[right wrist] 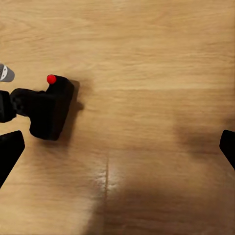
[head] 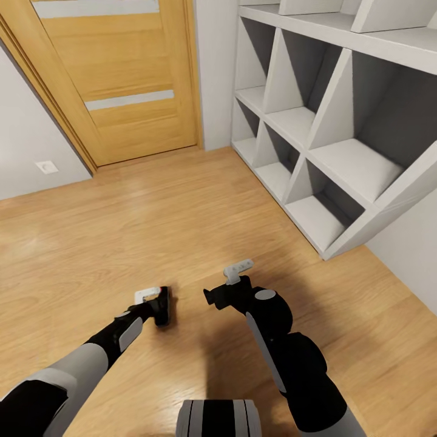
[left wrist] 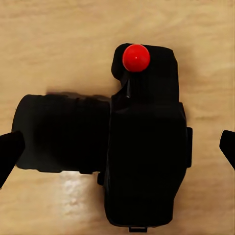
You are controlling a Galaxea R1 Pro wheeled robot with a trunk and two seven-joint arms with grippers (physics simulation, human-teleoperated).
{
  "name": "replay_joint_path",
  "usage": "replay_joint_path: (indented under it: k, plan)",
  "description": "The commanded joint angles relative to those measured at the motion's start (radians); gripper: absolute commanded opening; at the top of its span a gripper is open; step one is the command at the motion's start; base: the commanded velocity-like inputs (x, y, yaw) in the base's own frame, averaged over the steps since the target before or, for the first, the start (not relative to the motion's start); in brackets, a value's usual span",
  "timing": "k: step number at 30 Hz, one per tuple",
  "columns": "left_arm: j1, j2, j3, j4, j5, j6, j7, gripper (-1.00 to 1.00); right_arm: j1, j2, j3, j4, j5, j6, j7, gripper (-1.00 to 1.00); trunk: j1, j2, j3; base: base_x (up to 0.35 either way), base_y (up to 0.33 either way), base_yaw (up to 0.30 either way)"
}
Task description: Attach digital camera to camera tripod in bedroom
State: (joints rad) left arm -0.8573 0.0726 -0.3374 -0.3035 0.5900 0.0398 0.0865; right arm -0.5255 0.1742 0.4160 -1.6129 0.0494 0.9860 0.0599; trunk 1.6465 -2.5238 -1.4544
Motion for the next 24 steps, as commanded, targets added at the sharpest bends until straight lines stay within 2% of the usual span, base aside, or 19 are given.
replay_joint_path:
  k: [1, 7, 10, 12, 13, 15, 19, 24]
  plan:
    - [0.000, -0.001, -0.009, -0.003, 0.008, 0.004, 0.008, 1.00, -0.001, 0.000, 0.000, -0.001, 0.006, 0.005, 0.007, 1.00, 0.000, 0.000, -0.001, 0.000, 0.000, 0.000]
    - [-0.002, -0.016, -0.010, -0.003, -0.003, 0.004, 0.014, 1.00, 0.000, 0.000, 0.000, -0.001, 0.006, 0.005, 0.007, 1.00, 0.000, 0.000, -0.001, 0.000, 0.000, 0.000]
    - [-0.002, -0.026, -0.010, -0.003, -0.022, 0.006, 0.025, 1.00, 0.000, 0.000, 0.000, -0.001, 0.006, 0.004, 0.007, 1.00, 0.000, 0.000, -0.001, 0.000, 0.000, 0.000]
    - [-0.003, -0.039, -0.010, -0.003, -0.049, 0.007, 0.044, 1.00, 0.000, 0.000, 0.000, -0.001, 0.006, 0.004, 0.007, 1.00, 0.000, 0.000, -0.001, 0.000, 0.000, 0.000]
    - [-0.003, -0.039, -0.010, -0.003, -0.049, 0.007, 0.044, 1.00, 0.000, 0.000, 0.000, -0.001, 0.006, 0.004, 0.007, 1.00, 0.000, 0.000, -0.001, 0.000, 0.000, 0.000]
    - [-0.003, -0.053, -0.009, -0.003, -0.077, 0.009, 0.066, 1.00, 0.001, 0.000, 0.000, -0.001, 0.006, 0.004, 0.007, 1.00, 0.000, 0.000, -0.001, 0.000, 0.000, 0.000]
    - [-0.003, -0.072, -0.009, -0.003, -0.105, 0.010, 0.100, 1.00, 0.001, 0.000, 0.001, -0.001, 0.006, 0.004, 0.007, 1.00, 0.000, 0.000, -0.001, 0.000, 0.000, 0.000]
    - [-0.003, -0.083, -0.008, -0.003, -0.119, 0.011, 0.120, 1.00, 0.001, 0.000, 0.005, -0.001, 0.006, 0.004, 0.007, 1.00, 0.000, 0.000, -0.001, 0.000, 0.000, 0.000]
